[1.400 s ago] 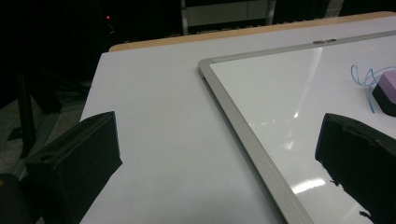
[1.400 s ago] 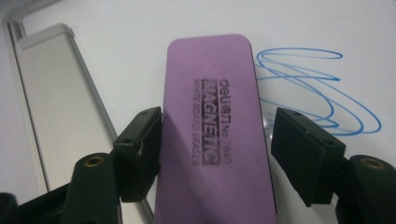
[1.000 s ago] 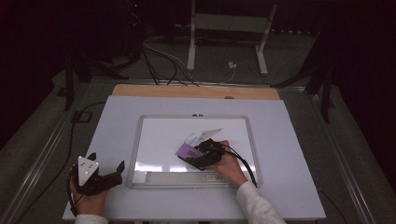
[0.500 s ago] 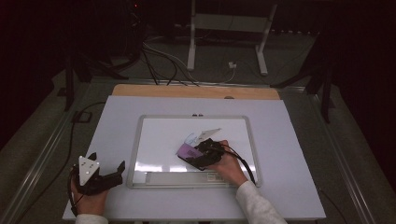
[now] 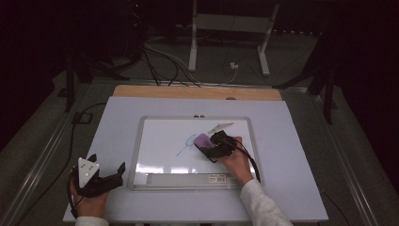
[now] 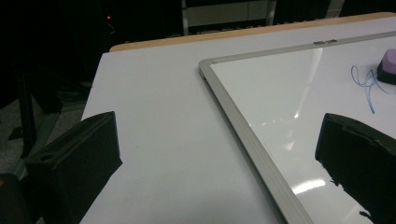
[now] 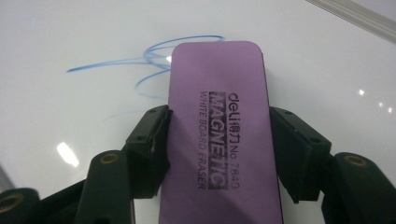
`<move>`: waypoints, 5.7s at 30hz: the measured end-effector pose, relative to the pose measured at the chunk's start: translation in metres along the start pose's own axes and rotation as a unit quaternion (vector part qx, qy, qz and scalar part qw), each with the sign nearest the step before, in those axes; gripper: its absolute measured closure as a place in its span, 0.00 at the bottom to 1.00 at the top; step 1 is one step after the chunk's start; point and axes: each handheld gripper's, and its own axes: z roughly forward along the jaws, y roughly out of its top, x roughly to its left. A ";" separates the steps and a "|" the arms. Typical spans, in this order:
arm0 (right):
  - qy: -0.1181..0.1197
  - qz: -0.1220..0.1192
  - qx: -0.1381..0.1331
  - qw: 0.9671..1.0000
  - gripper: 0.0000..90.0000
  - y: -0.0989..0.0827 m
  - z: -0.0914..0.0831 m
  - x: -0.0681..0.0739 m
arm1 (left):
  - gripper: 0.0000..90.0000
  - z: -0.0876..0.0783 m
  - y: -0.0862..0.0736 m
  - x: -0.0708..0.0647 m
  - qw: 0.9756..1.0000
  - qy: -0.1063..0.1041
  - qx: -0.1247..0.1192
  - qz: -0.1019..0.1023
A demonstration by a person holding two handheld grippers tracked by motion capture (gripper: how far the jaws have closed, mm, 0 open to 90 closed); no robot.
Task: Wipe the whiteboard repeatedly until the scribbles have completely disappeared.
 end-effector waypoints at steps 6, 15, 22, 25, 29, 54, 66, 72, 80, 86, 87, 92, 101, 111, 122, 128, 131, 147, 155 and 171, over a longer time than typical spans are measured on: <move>0.028 -0.022 0.004 0.999 0.46 0.000 0.001 0.020 | 0.01 0.001 0.001 -0.002 1.000 -0.002 0.001 0.004; 0.040 -0.056 0.015 0.998 0.46 0.002 0.001 0.031 | 0.01 0.000 0.000 0.000 1.000 0.001 0.000 0.000; -0.070 0.063 0.006 0.996 0.46 -0.004 -0.006 -0.030 | 0.01 -0.001 0.000 0.000 1.000 0.000 -0.002 -0.001; -0.086 0.094 0.003 0.992 0.46 -0.006 -0.008 -0.040 | 0.01 0.000 0.000 -0.001 1.000 -0.001 0.000 0.001; -0.064 0.074 0.003 0.995 0.46 -0.002 -0.004 -0.022 | 0.01 0.001 0.001 -0.003 1.000 -0.002 0.002 0.004; -0.054 0.069 0.014 0.996 0.46 0.024 0.018 -0.002 | 0.01 0.004 0.001 -0.003 1.000 -0.004 0.005 0.004; -0.024 0.021 0.025 0.999 0.46 0.040 0.030 0.017 | 0.01 0.001 0.000 0.000 1.000 -0.001 0.000 -0.002; -0.076 0.088 0.022 0.993 0.46 0.047 0.034 -0.010 | 0.01 0.002 0.001 -0.001 1.000 -0.003 0.002 0.001; 0.027 -0.030 0.035 0.999 0.46 0.054 0.042 0.040 | 0.01 0.002 0.001 0.000 1.000 -0.002 0.003 -0.001; -0.010 0.002 0.037 0.999 0.46 0.055 0.041 0.024 | 0.01 0.001 0.001 0.000 1.000 -0.001 0.001 -0.002; -0.027 0.027 0.033 0.999 0.46 0.054 0.040 0.014 | 0.01 0.001 0.001 0.000 1.000 -0.001 0.001 -0.002; -0.069 0.069 0.031 0.995 0.46 0.053 0.038 -0.001 | 0.01 0.003 0.000 -0.001 1.000 -0.004 0.004 0.000; 0.048 -0.049 0.048 0.996 0.46 0.054 0.041 0.060 | 0.01 0.003 0.001 -0.002 1.000 -0.003 0.003 0.002; 0.019 -0.034 0.045 0.998 0.46 0.054 0.042 0.058 | 0.01 0.001 0.001 -0.001 1.000 -0.002 0.001 -0.002; 0.063 -0.069 0.044 0.995 0.46 0.049 0.040 0.081 | 0.01 0.003 0.001 -0.002 1.000 -0.004 0.002 0.001; 0.071 -0.060 0.041 0.995 0.46 0.048 0.039 0.079 | 0.01 0.002 0.001 -0.002 1.000 -0.003 0.002 0.001; 0.035 -0.021 0.034 0.999 0.46 0.048 0.040 0.062 | 0.01 0.001 0.001 -0.001 1.000 -0.003 0.002 0.000; -0.068 0.093 0.013 0.993 0.46 0.033 0.026 0.006 | 0.01 0.002 0.001 -0.001 1.000 -0.002 0.003 0.002; -0.080 0.109 0.010 0.991 0.46 0.027 0.020 -0.001 | 0.01 0.002 0.000 -0.001 1.000 -0.002 0.003 0.000; -0.072 0.112 0.023 0.991 0.45 0.018 0.010 -0.011 | 0.01 0.003 0.001 -0.002 1.000 -0.003 0.004 0.002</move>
